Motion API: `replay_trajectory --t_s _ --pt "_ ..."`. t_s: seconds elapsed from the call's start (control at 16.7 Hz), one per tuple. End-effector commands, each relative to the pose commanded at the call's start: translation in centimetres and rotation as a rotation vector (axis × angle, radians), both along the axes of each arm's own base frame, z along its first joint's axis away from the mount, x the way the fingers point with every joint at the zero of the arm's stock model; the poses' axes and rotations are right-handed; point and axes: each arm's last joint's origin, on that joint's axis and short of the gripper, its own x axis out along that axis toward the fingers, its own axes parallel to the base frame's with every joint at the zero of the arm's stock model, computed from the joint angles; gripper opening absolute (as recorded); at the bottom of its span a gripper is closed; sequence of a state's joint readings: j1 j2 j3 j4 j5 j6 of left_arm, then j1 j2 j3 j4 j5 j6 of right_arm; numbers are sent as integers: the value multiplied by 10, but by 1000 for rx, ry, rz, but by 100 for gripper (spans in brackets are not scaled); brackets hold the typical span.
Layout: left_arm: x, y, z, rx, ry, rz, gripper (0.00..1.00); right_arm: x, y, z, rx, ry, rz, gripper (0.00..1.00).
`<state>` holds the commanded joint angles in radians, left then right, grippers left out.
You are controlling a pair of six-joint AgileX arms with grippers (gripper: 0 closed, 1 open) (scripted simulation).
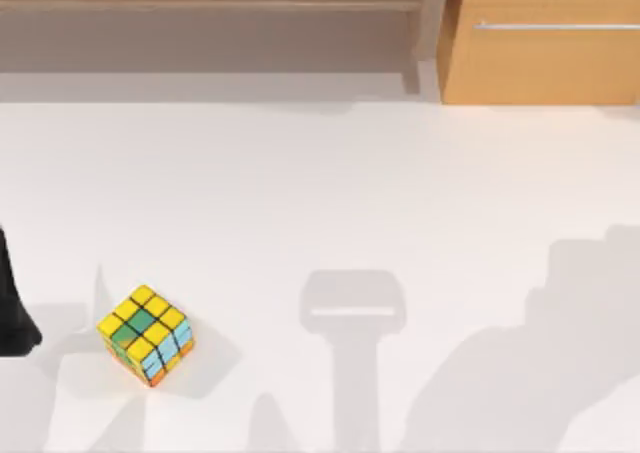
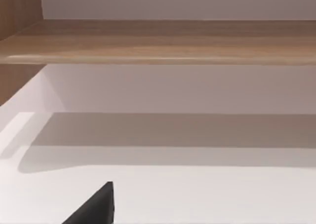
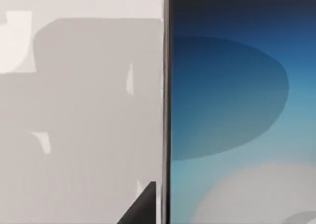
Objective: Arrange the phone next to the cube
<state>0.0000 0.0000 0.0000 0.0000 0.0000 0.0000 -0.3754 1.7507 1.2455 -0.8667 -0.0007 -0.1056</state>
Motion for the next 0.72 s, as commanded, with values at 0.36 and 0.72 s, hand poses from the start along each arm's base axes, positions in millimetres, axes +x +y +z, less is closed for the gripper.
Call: replay_trajectory --t_s 0.36,0.72 --pt "0 0 0 0 0 0 100 52 106 20 43 -14 71 0" --pt "0 0 0 0 0 0 100 62 247 22 82 42 146 0"
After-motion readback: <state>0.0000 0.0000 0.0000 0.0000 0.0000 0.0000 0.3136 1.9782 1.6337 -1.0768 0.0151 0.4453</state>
